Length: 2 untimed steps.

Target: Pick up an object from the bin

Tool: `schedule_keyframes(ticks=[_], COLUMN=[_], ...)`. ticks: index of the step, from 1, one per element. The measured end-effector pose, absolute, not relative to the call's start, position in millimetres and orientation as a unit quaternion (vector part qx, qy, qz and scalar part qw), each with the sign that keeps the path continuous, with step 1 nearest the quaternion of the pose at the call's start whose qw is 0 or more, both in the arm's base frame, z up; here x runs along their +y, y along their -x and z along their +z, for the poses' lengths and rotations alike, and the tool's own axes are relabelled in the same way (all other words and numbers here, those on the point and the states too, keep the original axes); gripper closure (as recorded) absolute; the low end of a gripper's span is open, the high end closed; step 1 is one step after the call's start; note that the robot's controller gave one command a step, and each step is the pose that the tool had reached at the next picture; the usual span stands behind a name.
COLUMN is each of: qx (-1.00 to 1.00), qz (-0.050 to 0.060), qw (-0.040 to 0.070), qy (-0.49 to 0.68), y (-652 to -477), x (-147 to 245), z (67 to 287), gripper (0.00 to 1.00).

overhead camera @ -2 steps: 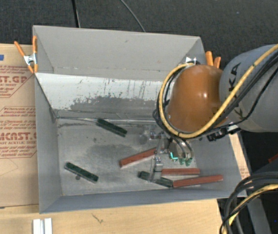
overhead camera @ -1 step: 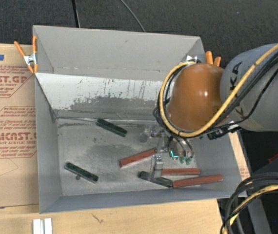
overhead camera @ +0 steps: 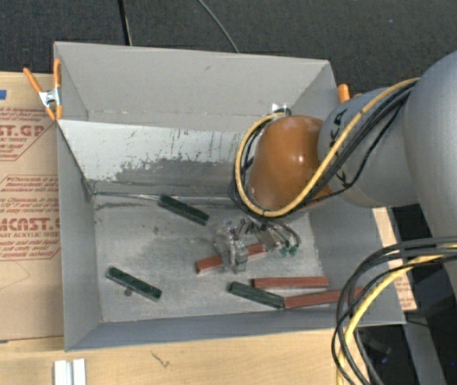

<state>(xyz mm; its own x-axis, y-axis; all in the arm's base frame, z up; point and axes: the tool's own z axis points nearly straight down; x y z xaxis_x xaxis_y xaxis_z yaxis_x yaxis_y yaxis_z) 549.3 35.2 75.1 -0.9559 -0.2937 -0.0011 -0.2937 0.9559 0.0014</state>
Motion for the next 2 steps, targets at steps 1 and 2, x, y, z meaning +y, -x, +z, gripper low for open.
schedule_keyframes(ticks=[1, 2], qx=[0.989, 0.989], qz=[0.001, 0.001], qw=[0.002, 0.001], qy=[0.148, 0.148], y=[-549.4, -549.2], x=[35.0, 35.0], z=[74.0, 73.8], gripper=[0.0, 0.0])
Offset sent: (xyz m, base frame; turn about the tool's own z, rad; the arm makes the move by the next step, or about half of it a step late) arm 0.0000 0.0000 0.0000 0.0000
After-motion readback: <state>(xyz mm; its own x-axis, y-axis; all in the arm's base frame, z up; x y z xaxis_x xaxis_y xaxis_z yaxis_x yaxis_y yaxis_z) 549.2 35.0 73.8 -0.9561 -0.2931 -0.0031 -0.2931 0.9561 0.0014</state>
